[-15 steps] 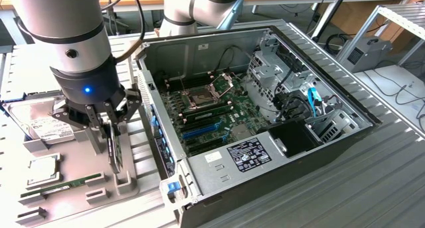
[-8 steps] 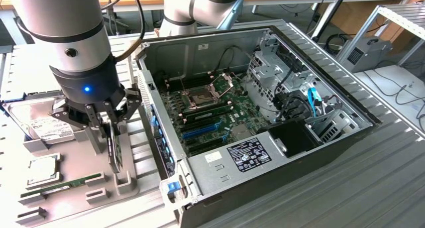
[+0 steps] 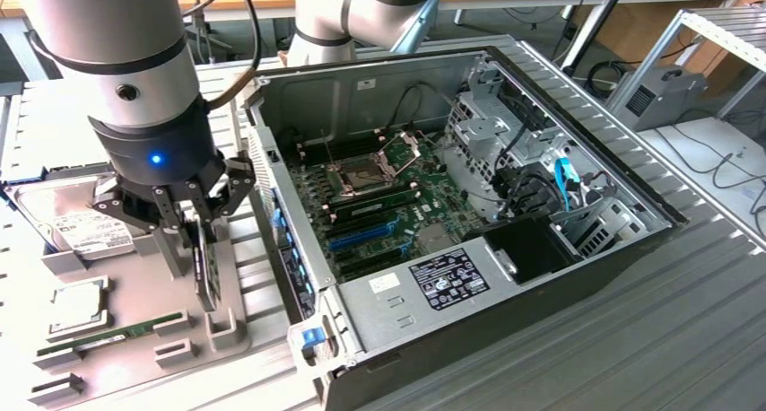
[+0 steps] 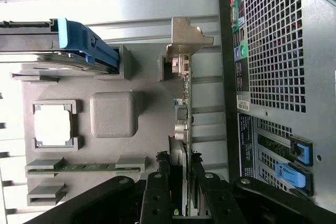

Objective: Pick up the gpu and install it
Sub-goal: 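Pick up the gpu and move the gpu toward the slot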

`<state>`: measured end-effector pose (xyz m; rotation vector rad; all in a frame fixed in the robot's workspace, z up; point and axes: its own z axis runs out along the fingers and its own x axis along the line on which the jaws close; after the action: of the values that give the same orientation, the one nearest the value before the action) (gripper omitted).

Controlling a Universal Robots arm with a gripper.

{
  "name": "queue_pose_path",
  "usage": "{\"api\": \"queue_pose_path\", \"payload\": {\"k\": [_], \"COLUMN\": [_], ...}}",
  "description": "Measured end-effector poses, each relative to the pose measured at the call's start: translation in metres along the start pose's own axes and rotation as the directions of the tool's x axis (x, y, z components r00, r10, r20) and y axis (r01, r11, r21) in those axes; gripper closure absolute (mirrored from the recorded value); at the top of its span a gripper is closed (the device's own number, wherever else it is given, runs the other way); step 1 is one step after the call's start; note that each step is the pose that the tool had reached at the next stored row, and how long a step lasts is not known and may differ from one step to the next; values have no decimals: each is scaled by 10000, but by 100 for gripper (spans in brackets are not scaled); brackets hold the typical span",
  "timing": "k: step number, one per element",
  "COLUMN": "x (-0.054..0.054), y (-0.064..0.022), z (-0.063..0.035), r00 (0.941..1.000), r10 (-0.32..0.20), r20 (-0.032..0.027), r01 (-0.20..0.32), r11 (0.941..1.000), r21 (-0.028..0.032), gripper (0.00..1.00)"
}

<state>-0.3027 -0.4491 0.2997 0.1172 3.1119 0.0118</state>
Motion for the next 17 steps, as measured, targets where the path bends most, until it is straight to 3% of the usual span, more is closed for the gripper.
{"api": "queue_pose_path", "payload": {"k": [17], "x": [-1], "y": [0], "z": [-46], "r00": [10000], "r10": [0], "r20": [1], "r01": [0], "r11": [10000], "r21": [0], "gripper": [74]}}
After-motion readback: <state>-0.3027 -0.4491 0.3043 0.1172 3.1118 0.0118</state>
